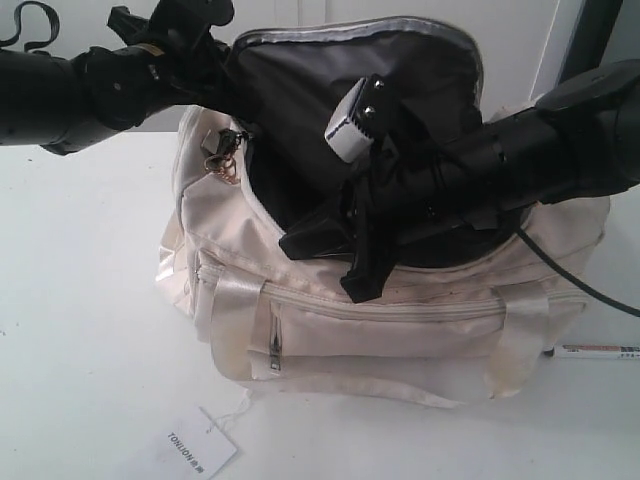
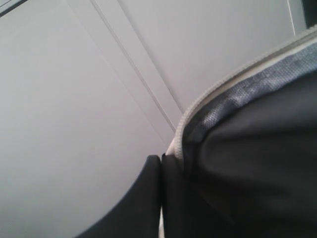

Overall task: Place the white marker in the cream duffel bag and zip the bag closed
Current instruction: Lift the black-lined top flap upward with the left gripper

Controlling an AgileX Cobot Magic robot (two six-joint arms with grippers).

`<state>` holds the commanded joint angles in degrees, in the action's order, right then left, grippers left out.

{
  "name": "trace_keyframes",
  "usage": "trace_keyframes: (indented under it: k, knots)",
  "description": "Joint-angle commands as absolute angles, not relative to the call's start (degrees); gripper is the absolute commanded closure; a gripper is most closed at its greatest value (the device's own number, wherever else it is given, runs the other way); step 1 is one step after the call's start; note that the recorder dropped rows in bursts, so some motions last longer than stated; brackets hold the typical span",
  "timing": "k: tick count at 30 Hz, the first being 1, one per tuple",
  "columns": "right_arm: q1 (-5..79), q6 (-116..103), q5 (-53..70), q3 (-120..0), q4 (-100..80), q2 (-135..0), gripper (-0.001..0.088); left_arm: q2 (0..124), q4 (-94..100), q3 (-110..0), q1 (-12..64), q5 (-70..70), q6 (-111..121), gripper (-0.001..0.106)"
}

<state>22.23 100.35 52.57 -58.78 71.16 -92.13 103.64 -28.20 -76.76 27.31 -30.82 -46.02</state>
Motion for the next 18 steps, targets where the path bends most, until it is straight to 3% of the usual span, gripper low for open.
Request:
trace_keyframes:
  k: [18]
  knots:
    - [22.23,100.35,52.78,-58.78,71.16,-92.13,0.0868,106.03,-28.20,-79.96,24.58,-32.32,-32.47,0.105]
